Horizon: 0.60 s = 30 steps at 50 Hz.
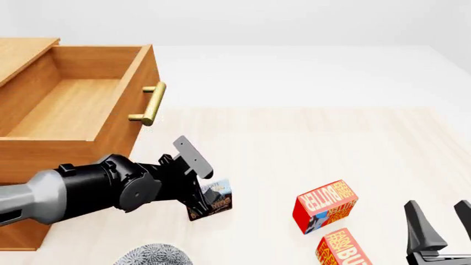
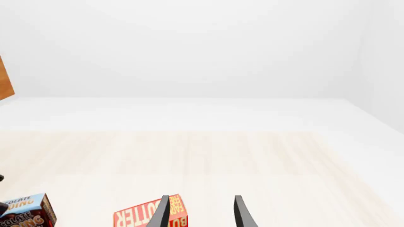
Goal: Put the chocolate pudding in the top drawer of the cabinet and close it.
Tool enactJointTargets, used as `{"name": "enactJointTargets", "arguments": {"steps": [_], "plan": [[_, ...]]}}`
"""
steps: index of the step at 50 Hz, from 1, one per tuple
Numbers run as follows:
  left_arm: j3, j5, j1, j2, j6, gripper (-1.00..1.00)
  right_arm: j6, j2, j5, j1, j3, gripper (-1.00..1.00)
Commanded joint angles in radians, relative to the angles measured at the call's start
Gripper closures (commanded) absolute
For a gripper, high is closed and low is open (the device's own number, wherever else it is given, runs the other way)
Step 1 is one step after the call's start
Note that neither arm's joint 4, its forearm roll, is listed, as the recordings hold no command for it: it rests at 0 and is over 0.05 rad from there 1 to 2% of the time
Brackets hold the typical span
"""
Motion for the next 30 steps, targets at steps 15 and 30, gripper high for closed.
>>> {"name": "enactJointTargets", "arguments": {"steps": [15, 30], "plan": [[0.005, -0.042, -0.001, 0.065, -0.022, -1.0, 0.0, 0.0, 0.0, 0.0, 0.0, -1.0], [0.014, -0.067, -0.005, 0.094, -0.04, -1.0, 0.0, 0.0, 0.0, 0.0, 0.0, -1.0]]}}
